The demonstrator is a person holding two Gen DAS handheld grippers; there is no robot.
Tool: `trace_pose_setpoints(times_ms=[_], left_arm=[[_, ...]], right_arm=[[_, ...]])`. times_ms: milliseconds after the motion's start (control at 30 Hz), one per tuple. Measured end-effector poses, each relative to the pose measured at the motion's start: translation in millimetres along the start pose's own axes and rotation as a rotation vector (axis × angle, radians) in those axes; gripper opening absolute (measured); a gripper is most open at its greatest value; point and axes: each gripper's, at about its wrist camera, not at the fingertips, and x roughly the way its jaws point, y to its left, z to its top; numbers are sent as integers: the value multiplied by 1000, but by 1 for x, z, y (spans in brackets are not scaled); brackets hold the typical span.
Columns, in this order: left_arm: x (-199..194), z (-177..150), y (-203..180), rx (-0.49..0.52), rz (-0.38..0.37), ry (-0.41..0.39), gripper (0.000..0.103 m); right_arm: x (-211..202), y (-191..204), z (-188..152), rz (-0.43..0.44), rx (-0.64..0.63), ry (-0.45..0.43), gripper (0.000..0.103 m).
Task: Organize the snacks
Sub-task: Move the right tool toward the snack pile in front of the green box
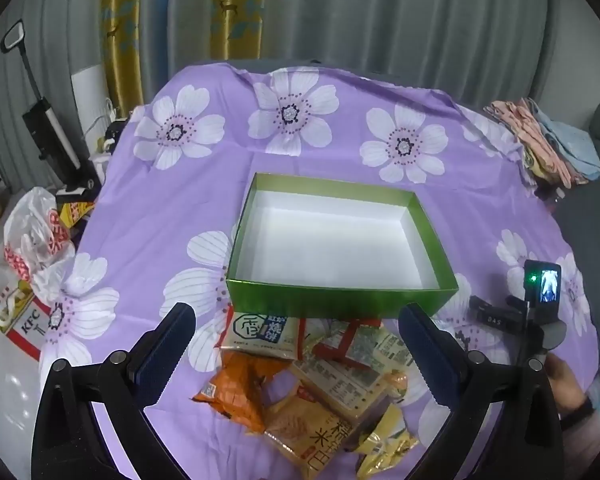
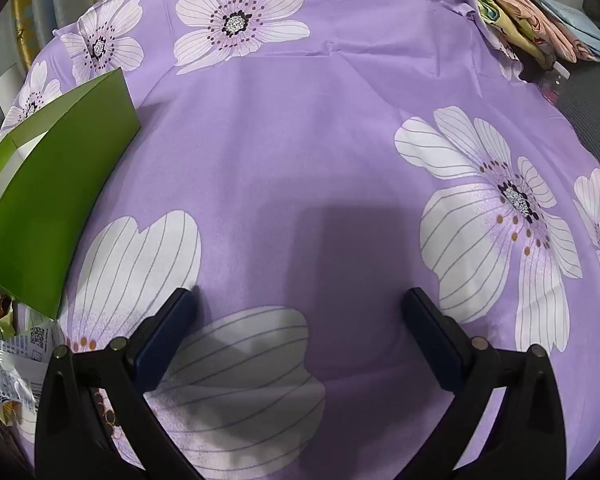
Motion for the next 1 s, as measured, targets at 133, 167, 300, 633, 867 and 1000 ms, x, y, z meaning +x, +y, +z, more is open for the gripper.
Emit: trace_pose_setpoints(times_ms=[133,167,300,633,867,1000], left_arm=[[-10,-3,-3,-4,11,-21,101],[-12,-4,-3,-6,10,-20,101],[-17,4,7,-29,-3,18,101],[-32,-3,10,-52,32,-18,101],[-40,-8,8,-46,30,-33,101],[-43,-12,8,-49,25,-41,101]], right_arm=[[0,0,0,2,1,1,103],[0,-1,0,3,1,1,103],[-2,-2,2,-1,-4,7,103],[-106,28,5,83,-40,-139,103],[-180,83,1,252,-169,-188,103],[-208,108,-9,312,-209,-214,103]])
